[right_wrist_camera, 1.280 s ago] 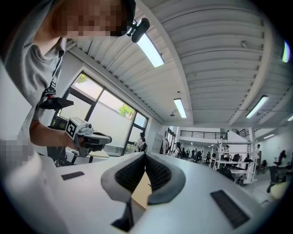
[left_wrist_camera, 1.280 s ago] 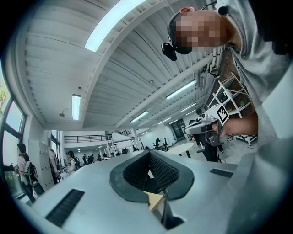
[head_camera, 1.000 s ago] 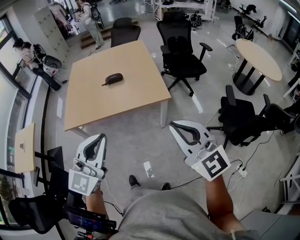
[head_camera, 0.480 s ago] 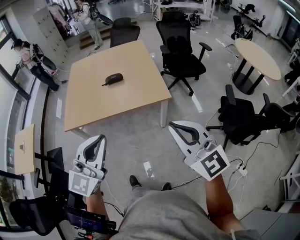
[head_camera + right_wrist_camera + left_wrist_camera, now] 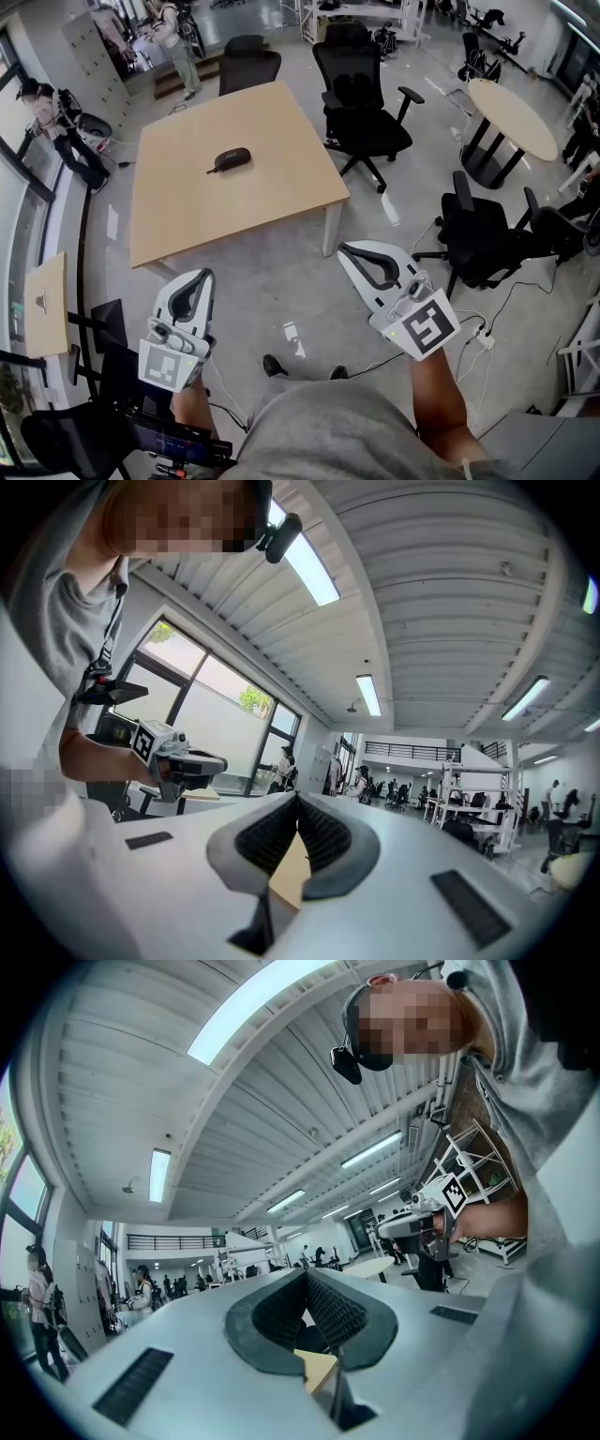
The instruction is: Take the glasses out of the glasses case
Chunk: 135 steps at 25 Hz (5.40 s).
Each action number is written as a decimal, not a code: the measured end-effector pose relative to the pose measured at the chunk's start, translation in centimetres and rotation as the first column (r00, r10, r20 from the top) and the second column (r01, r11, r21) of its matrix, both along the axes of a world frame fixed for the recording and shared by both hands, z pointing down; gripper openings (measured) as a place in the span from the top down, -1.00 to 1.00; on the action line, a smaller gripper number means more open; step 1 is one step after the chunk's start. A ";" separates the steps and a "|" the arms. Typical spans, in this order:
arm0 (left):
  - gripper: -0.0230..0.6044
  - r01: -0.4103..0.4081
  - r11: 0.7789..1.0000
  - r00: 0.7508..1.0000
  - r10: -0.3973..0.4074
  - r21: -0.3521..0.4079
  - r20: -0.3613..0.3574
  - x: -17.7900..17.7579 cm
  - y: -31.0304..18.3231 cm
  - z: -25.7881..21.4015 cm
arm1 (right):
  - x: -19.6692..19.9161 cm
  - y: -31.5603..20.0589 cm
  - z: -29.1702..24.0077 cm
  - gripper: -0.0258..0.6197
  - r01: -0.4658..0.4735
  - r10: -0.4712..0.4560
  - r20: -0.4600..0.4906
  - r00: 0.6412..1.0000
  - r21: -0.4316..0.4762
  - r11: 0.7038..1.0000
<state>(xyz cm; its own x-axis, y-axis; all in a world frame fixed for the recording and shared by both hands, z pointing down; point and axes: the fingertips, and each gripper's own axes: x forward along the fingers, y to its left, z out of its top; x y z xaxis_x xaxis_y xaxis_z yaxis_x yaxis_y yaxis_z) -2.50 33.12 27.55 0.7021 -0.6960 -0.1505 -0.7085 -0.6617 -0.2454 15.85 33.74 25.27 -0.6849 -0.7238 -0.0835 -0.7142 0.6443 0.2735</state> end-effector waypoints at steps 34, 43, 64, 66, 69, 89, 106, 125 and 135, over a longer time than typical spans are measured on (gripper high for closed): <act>0.91 -0.043 0.999 0.992 0.044 0.009 -0.116 -25.0 -12.6 2.2 | -24.0 -13.7 -0.5 0.90 -0.029 0.032 -0.187 0.982 0.018 0.999; 0.91 -0.007 1.000 0.995 0.006 -0.014 -0.095 -24.9 -13.6 2.8 | -23.7 -16.0 -0.3 0.90 0.009 -0.007 -0.141 0.990 0.015 1.000; 0.91 0.220 0.973 0.975 -0.222 -0.064 -0.033 -9.6 -27.5 1.4 | -12.5 -32.1 1.9 0.90 0.282 -0.283 -0.002 0.959 -0.089 0.955; 0.91 0.226 0.972 0.973 -0.228 -0.063 -0.028 -7.9 -29.1 1.2 | -11.3 -33.3 1.5 0.90 0.298 -0.298 0.006 0.954 -0.073 0.952; 0.91 0.224 0.974 0.975 -0.224 -0.039 0.009 -6.5 -31.0 1.2 | -10.4 -34.8 0.5 0.90 0.314 -0.313 0.037 0.949 -0.034 0.949; 0.91 0.088 0.995 0.995 -0.089 -0.047 -0.035 -11.1 -46.1 3.7 | -14.0 -48.4 2.6 0.90 0.162 -0.164 -0.021 0.986 -0.078 0.984; 0.91 0.067 0.995 0.995 -0.073 -0.078 -0.072 -18.3 -51.5 6.2 | -20.0 -55.2 4.8 0.90 0.103 -0.115 -0.083 0.990 -0.135 0.985; 0.91 0.155 0.976 0.985 -0.165 -0.151 -0.057 -19.8 -60.8 7.9 | -23.2 -66.3 7.5 0.90 0.209 -0.230 -0.075 0.970 -0.218 0.953; 0.91 0.120 0.974 0.990 -0.133 -0.191 -0.054 -18.3 -65.3 9.7 | -23.5 -70.1 10.2 0.90 0.210 -0.240 -0.076 0.968 -0.281 0.936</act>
